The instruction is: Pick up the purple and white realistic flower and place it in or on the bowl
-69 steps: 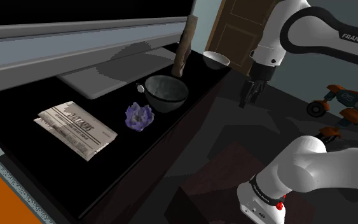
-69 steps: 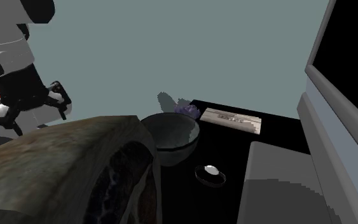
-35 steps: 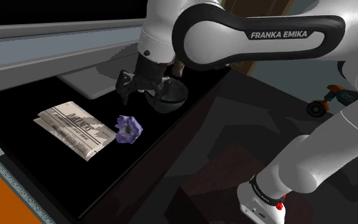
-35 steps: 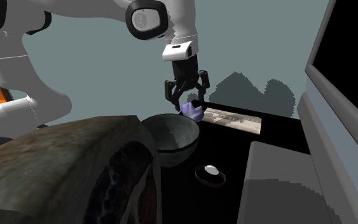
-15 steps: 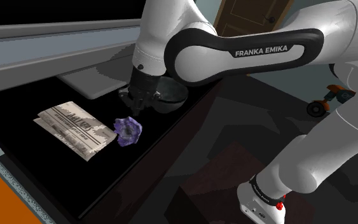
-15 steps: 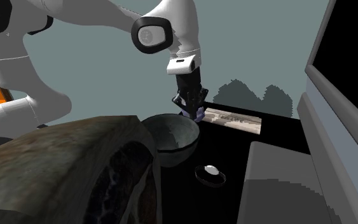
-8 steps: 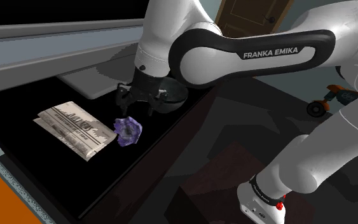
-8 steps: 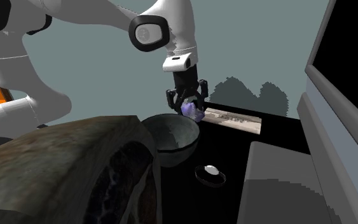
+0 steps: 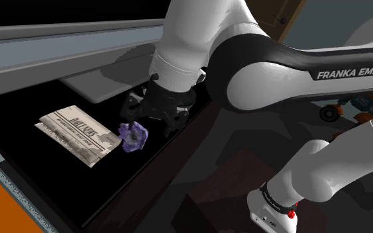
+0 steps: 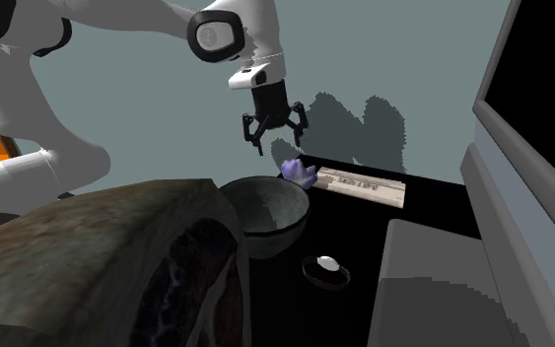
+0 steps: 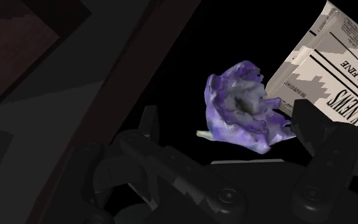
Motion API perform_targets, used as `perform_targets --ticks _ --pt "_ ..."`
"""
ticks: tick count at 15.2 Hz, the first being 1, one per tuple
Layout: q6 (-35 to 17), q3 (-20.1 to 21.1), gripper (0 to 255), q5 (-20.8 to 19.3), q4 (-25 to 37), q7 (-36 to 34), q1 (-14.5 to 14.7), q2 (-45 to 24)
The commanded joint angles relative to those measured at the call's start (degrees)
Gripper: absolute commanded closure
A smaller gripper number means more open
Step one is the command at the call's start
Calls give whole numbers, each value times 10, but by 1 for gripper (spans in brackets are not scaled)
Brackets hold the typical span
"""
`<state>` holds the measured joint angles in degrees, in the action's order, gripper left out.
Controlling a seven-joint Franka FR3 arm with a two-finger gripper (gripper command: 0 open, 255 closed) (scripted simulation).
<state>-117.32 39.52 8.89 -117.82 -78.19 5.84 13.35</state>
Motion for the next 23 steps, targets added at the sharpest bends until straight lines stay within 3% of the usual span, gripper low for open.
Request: perform_targets --ticks 1,6,14,15,23 --pt "-11 4 0 1 -11 -11 1 1" --pt "-54 15 0 -11 -36 -20 -1 -21" --pt "-54 15 0 -11 -36 -20 -1 -20" --pt "-54 15 255 -11 -36 -20 -1 -20" --pt "-54 15 255 -11 -36 -20 -1 -20"
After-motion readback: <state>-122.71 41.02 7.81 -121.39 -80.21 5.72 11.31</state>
